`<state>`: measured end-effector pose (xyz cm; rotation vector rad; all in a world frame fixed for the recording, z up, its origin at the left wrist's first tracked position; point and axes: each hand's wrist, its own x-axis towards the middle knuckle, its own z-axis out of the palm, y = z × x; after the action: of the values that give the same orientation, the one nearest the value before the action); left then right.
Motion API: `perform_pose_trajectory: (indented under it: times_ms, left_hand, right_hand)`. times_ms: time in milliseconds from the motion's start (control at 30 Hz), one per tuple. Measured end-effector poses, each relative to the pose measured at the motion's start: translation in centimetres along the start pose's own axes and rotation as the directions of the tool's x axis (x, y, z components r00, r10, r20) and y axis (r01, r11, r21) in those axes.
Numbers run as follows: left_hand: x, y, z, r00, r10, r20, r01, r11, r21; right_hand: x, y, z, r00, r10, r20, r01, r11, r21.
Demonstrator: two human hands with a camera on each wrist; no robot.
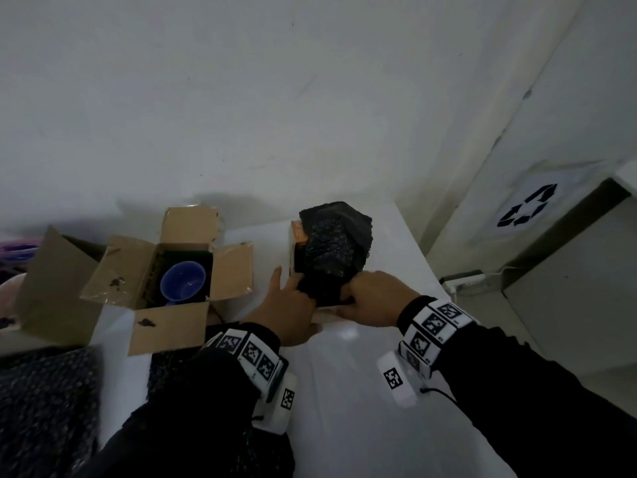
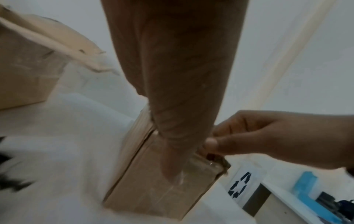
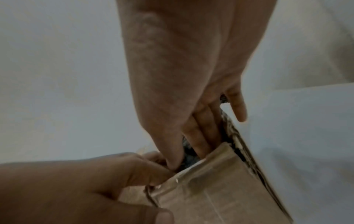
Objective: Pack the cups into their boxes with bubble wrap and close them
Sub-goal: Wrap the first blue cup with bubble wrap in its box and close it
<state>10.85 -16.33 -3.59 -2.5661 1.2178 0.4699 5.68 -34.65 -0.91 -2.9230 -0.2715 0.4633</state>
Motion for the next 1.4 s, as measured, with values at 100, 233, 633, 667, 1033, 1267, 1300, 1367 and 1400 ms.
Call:
perform_pose_trajectory:
  times_ms: [100, 233, 633, 667, 1033, 1267, 1300, 1367, 1400]
  left_hand:
    - [0.2, -0.5, -1.2, 0.998, 0.029, 0.056, -0.028, 1.0, -0.006]
    - [0.3, -1.5, -4.1, 0.999, -0.03, 0.018, 0.033, 0.981, -0.19]
    - [4.1, -4.5, -2.6, 0.897, -0.183, -0.401, 0.064, 0.954, -0.293]
    - [4.0, -4.3, -2.2, 0.887, -0.175, -0.428, 0.06, 0.961, -0.269]
    - [5.0, -4.5, -1.1, 0.798, -0.289, -0.528, -0.121, 0.782, -0.611]
    - [6.8, -4.1, -1.4, 0.861, -0.287, -0.42, -0.2, 0.569, -0.798]
    - [6.9, -4.0, -1.5, 0.855, -0.313, -0.413, -0.211, 0.518, -0.829]
    - [7.0, -3.9, -1.7, 0.827, -0.384, -0.41, -0.269, 0.371, -0.889]
    - [7.0, -3.9, -1.8, 0.803, -0.424, -0.418, -0.305, 0.31, -0.9]
  right_hand:
    - [0.5, 1.0, -0.8, 0.824, 0.044, -0.565, -0.008, 0.998, 0.066]
    - [2.7, 2.0, -0.6, 0.736, 0.335, -0.588, -0.119, 0.919, 0.375]
    - [5.6, 2.2, 2.1, 0.822, 0.073, -0.565, 0.016, 0.988, 0.152]
    - [5.7, 2.2, 2.2, 0.848, 0.011, -0.53, 0.045, 0.995, 0.092]
    - [7.2, 1.6, 1.8, 0.931, 0.02, -0.364, -0.007, 0.999, 0.036]
    - [5.7, 3.0, 1.8, 0.815, 0.217, -0.538, 0.172, 0.795, 0.582]
    - [5.6, 3.2, 1.7, 0.805, 0.227, -0.548, 0.192, 0.774, 0.603]
    - [5.5, 3.5, 1.7, 0.78, 0.241, -0.578, 0.235, 0.744, 0.626]
    - [5.4, 3.6, 1.7, 0.766, 0.249, -0.592, 0.25, 0.733, 0.632]
